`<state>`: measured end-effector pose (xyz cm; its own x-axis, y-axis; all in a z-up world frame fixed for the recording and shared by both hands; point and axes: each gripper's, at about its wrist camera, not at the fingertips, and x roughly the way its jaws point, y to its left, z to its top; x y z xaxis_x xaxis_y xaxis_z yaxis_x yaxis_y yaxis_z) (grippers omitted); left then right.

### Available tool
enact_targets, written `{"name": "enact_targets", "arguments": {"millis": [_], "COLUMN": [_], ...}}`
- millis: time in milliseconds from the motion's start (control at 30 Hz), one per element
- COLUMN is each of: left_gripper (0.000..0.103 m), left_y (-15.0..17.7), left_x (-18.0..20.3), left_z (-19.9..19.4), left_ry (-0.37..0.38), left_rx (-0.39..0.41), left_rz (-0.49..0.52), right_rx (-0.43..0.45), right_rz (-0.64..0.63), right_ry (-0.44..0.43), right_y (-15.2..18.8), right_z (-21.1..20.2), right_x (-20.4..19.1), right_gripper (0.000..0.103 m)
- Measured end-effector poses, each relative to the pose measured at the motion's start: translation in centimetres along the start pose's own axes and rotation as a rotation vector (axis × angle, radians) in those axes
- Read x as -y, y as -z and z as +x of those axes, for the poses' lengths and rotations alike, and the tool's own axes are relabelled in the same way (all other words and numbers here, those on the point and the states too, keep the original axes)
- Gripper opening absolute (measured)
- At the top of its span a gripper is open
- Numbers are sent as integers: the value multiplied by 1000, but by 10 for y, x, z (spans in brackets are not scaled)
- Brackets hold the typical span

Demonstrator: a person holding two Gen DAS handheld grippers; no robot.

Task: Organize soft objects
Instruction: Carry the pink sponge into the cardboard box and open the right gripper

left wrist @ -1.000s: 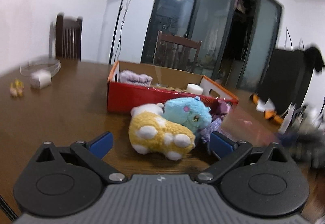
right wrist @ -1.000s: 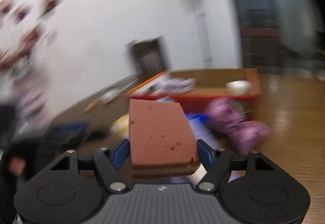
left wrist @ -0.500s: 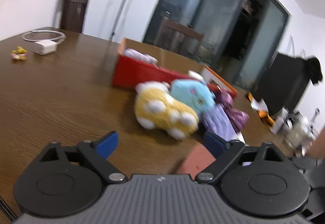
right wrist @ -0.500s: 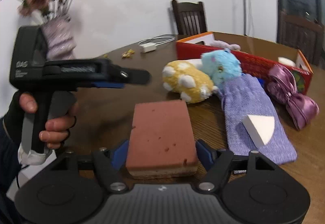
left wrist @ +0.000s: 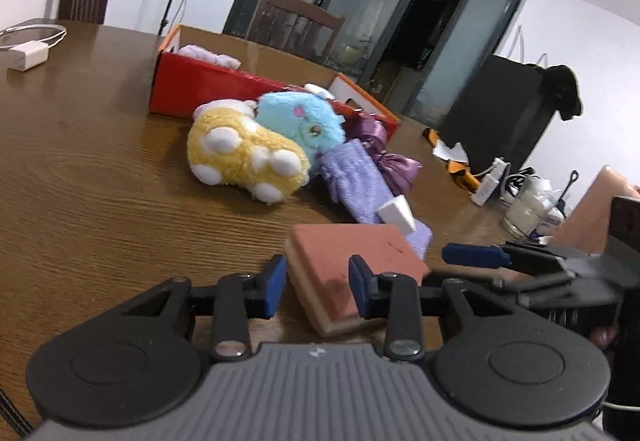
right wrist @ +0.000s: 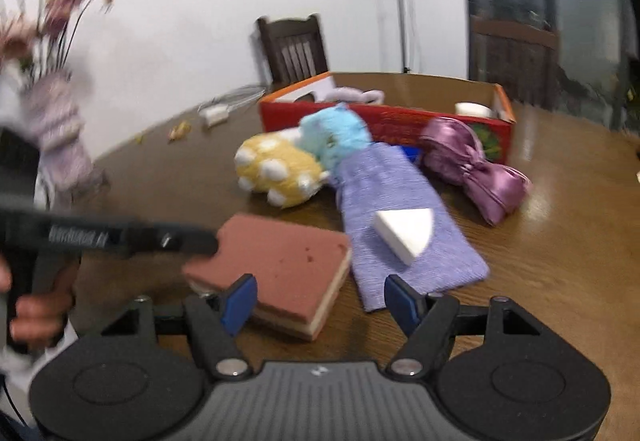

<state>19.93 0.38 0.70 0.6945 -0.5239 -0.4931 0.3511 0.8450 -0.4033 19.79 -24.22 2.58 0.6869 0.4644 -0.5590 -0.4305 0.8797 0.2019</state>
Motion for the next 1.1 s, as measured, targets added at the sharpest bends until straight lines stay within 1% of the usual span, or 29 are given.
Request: {"name": "enact_targets", "arguments": {"millis": [33, 67, 100, 167, 233, 267, 300, 333, 400, 433, 467, 533, 600, 667, 767, 833, 900, 967, 1033, 1100], "left_gripper": [39, 45, 48, 48, 48, 47, 40, 38, 36, 35, 32, 32, 32, 32, 32, 30, 30, 30, 30, 30], "left_y": [-1, -2, -3, -5, -4, -3, -3, -2, -3, -5, -8, -17, -33, -58, -103, -132, -165, -190, -209, -217], "left_x": [0, -1, -3, -6, -6, -7, -8, -9, -9, -9, -7, -3, 1, 2, 2, 4, 4, 0, -4, -9], "left_z": [-1, -1, 0, 6, 15, 19, 21, 24, 23, 22, 20, 13, 8, 11, 35, 56, 87, 120, 153, 183], "left_ry": [11, 19, 31, 41, 23, 18, 22, 42, 39, 39, 33, 31, 48, 86, 125, 121, 117, 117, 113, 94], "left_rx": [9, 18, 19, 7, -16, -27, -39, -48, -45, -41, -38, -12, 33, 79, 110, 122, 116, 87, 43, 2], "left_rz": [-11, -33, -55, -81, -90, -95, -99, -108, -106, -102, -101, -81, -60, -40, -28, -9, 4, -25, -54, -70], "right_rx": [11, 21, 24, 24, 15, 9, 3, -5, -12, -14, -24, -22, 12, 66, 138, 171, 194, 196, 179, 141], "right_rz": [30, 71, 110, 170, 205, 219, 233, 248, 292, 307, 301, 269, 233, 214, 195, 173, 155, 169, 187, 215], "right_ry": [-12, -27, -34, -45, -55, -57, -57, -61, -101, -121, -123, -128, -129, -129, -117, -93, -64, -41, -11, 17], "right_y": [-1, -1, -2, -4, -6, -6, -6, -5, -3, -3, -5, -12, -24, -44, -80, -108, -135, -158, -176, -187], "right_z": [-2, -4, -3, 4, 14, 19, 24, 28, 35, 35, 36, 31, 23, 16, 15, 24, 35, 51, 71, 92], "right_x": [4, 9, 12, 17, 19, 20, 21, 22, 27, 27, 26, 22, 17, 20, 35, 50, 67, 89, 110, 129], "right_gripper": [68, 66, 66, 60, 57, 55, 52, 45, 36, 33, 33, 33, 33, 33, 33, 33, 33, 33, 33, 32]}}
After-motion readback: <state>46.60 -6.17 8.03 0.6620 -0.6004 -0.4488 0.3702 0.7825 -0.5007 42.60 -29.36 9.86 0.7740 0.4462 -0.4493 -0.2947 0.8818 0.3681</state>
